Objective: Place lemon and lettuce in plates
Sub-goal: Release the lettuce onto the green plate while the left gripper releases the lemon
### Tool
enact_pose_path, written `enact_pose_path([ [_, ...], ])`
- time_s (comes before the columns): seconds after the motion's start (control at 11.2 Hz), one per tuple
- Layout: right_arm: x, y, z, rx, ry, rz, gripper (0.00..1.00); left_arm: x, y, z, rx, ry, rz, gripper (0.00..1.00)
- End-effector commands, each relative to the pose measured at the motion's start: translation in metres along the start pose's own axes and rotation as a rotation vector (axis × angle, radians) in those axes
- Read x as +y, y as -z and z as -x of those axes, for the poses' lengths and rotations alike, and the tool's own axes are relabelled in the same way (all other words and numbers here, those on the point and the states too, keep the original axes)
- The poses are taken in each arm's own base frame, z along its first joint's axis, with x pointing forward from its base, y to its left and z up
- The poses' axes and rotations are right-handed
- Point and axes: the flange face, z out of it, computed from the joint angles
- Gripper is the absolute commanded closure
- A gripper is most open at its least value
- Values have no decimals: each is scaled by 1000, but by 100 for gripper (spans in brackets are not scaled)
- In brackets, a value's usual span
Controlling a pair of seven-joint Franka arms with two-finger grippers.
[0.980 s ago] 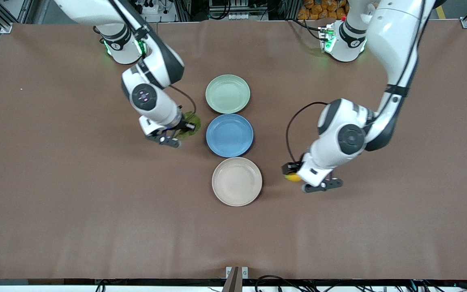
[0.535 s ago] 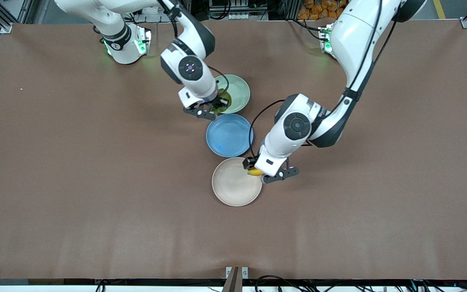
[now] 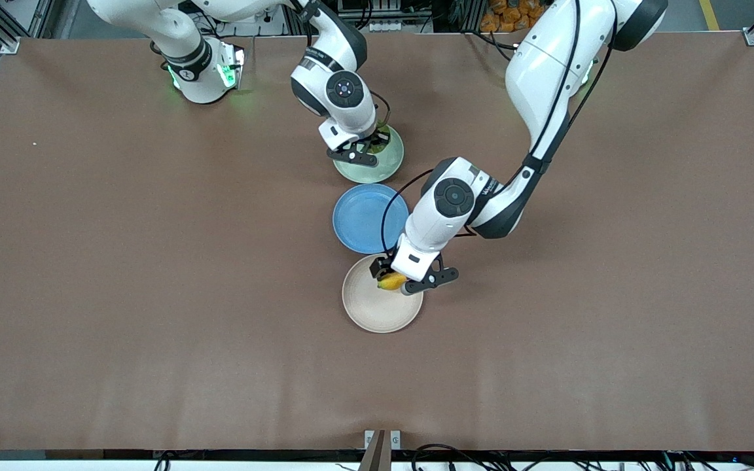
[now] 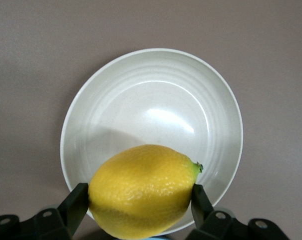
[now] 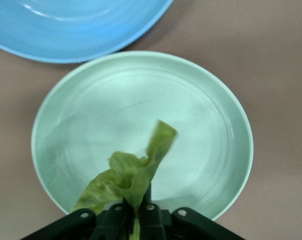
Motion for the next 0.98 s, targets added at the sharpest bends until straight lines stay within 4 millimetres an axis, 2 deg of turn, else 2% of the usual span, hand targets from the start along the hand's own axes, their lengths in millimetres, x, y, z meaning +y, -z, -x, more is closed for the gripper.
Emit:
enact_pose_path([
  [0.0, 2, -8, 4, 29, 7, 16, 0, 10, -1, 1, 38, 42, 20, 65],
  [0.09, 2, -7, 4, 29, -7, 18, 0, 6, -1, -5, 61, 42, 13, 1],
  [0.27, 3, 10, 2, 40, -17, 18, 0, 10, 3, -4, 111, -28, -14, 0],
  [0.45, 18, 53, -15, 60, -37, 48, 0, 13, 20, -10, 151, -70, -22, 0],
  [0.62, 35, 98, -36, 85, -14, 58, 0, -4, 44, -44, 170, -61, -52, 0],
  [0.71, 48, 125, -50, 88, 38, 74, 0, -9, 61, -52, 157, -89, -91, 0],
  [0.8, 68, 159, -67, 75, 95, 102, 0, -24, 82, -69, 131, -121, -148, 0],
  [0.89, 84, 193, -76, 59, 124, 129, 0, -40, 98, -86, 105, -172, -194, 0],
])
